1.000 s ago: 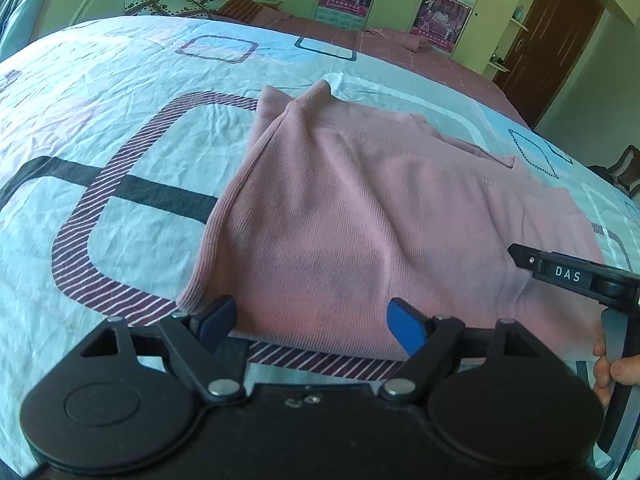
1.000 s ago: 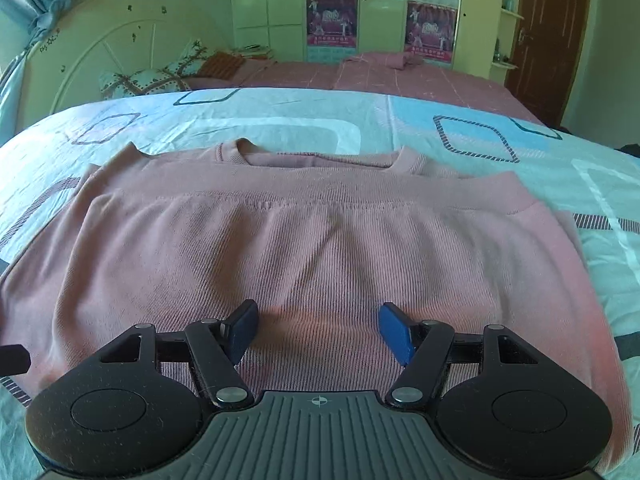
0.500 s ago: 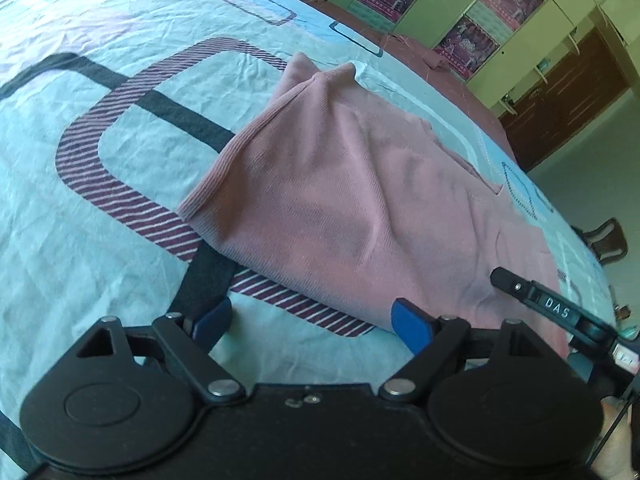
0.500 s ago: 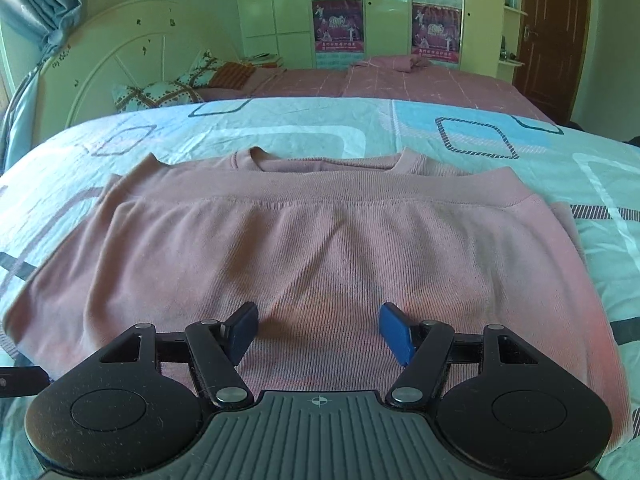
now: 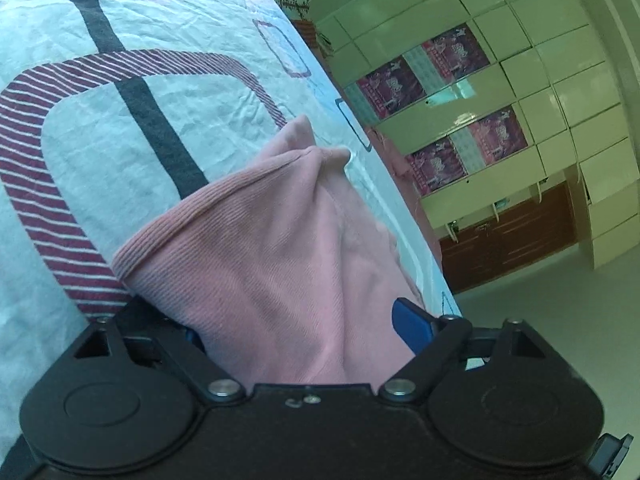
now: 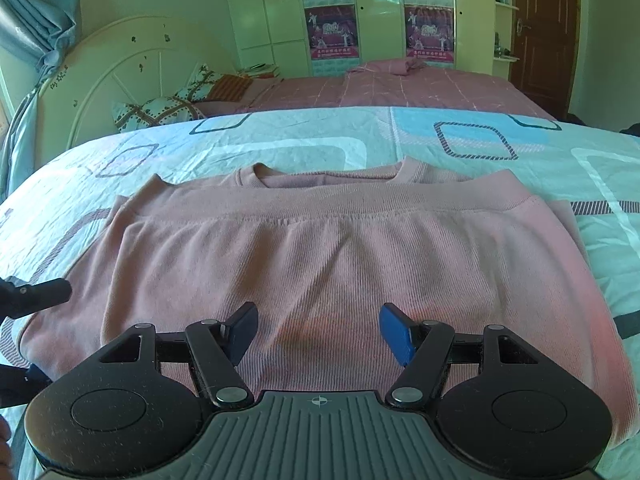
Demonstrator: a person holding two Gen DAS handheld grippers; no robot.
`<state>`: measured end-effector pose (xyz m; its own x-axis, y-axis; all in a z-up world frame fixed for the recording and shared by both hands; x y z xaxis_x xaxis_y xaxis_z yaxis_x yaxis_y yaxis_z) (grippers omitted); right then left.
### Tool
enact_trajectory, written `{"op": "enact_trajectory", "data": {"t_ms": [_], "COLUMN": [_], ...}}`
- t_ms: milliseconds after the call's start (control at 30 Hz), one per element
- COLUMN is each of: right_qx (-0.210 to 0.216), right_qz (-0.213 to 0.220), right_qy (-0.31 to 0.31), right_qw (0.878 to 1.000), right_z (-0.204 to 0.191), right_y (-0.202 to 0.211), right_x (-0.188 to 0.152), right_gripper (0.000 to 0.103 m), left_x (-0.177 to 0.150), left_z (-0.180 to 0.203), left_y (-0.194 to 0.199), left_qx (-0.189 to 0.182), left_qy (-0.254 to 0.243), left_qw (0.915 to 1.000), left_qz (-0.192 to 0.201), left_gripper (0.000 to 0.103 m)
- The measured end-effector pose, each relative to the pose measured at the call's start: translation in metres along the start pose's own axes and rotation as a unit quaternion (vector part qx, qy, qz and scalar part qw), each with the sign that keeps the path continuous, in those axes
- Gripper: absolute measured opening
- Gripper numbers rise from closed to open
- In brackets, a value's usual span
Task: Fold small clothes
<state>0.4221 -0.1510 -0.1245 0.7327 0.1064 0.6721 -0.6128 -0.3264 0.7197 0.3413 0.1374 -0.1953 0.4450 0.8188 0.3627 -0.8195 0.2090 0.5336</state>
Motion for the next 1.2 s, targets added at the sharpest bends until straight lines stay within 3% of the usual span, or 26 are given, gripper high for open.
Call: {"op": "enact_trajectory", "data": {"t_ms": [67,267,367,533,800,933,1000,1200], "right_qx": [-0.004,-0.018,-0.031,-0.042,-0.037,-0.034,-0.012,0.027], "right_qz": [0.003,0.006,-0.024,0.000,-0.025,-0.016,-0.020,0.003], "right_qy": [0.004,0.005,0.027,0.017,0.017,0.044,0.033,-0.020], "right_qw": [1.000,1.000,0.999,0.999,0.999,0.998,0.999,0.999], "right_z": [-0.003,-0.008,-0.011,-0.008,-0.001,-0.002,0.004,0.043], "right_y": [-0.003,-0.012,-0.029,-0.021,-0.030,-0.034,-0.032,-0.003], "right_x": [0.005,0.008,-0.004,0.000,-0.002,-0.007,-0.002,0.008], "right_gripper": [0.067,0.067,0.067,0.067,0.067,0.067,0.067,0.067], "left_x": [0.004,0.012,0.013,0.017,0.016,0.012,0.009,-0.020], "left_z": [-0.004,-0.020,-0.021,-0.018,0.008,0.036,0.058,0.137], "left_y": [-0.009,-0.020,-0.019,-0.019,-0.007,-0.001,0.003,-0.004], "left_qx": [-0.005,-0.007,-0.014,-0.029,-0.030,-0.036,-0.043,-0.079], "left_qy": [0.008,0.037,0.035,0.022,-0.029,-0.066,-0.097,-0.195], "left_qw": [0.9999,0.9993,0.9993,0.9993,0.9988,0.9965,0.9934,0.9769], "left_qz": [0.004,0.007,0.008,0.005,0.024,0.037,0.044,0.039], "left_gripper": [0.054,0.010,0.010,0.010,0.009,0.008,0.008,0.008]}}
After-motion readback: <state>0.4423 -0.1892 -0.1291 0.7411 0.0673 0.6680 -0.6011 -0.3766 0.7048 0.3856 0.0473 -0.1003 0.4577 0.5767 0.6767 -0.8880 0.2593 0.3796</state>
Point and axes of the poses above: each gripper's, at about its wrist camera, not at the fingertips, and y roughly against the way its jaws point, z to its right, x to its top, the point moved 5 cm from there along -y, roughly the way its jaws point, and after that the axes turned 2 degrees about -z, right-handed, at the moved point
